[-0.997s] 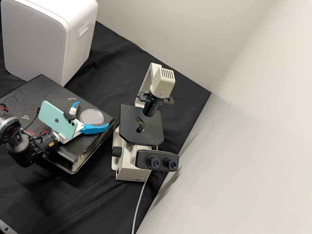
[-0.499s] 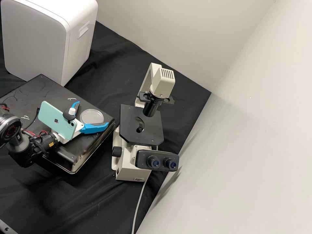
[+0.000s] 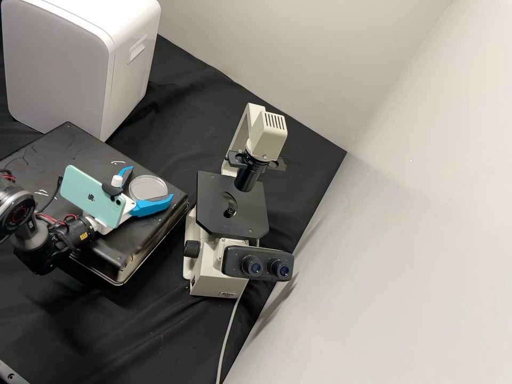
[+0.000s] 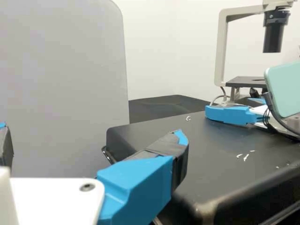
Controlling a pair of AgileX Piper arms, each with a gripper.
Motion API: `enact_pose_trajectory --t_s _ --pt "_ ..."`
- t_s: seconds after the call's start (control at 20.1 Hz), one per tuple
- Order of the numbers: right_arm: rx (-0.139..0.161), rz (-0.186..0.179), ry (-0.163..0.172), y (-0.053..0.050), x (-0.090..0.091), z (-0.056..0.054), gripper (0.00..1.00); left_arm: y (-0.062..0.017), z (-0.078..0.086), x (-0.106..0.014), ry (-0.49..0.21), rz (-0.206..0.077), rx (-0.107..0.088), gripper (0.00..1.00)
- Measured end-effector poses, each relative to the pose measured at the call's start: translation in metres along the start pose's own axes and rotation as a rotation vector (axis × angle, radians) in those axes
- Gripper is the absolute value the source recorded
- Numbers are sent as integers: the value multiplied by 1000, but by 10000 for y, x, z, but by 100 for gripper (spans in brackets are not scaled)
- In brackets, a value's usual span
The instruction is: Place the petri dish on the microscope
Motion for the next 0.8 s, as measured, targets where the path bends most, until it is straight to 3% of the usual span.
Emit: enact_pose_trajectory --t_s 0.8 --pt "18 -2 7 -13 9 2 0 -3 12 -2 -7 -2 0 100"
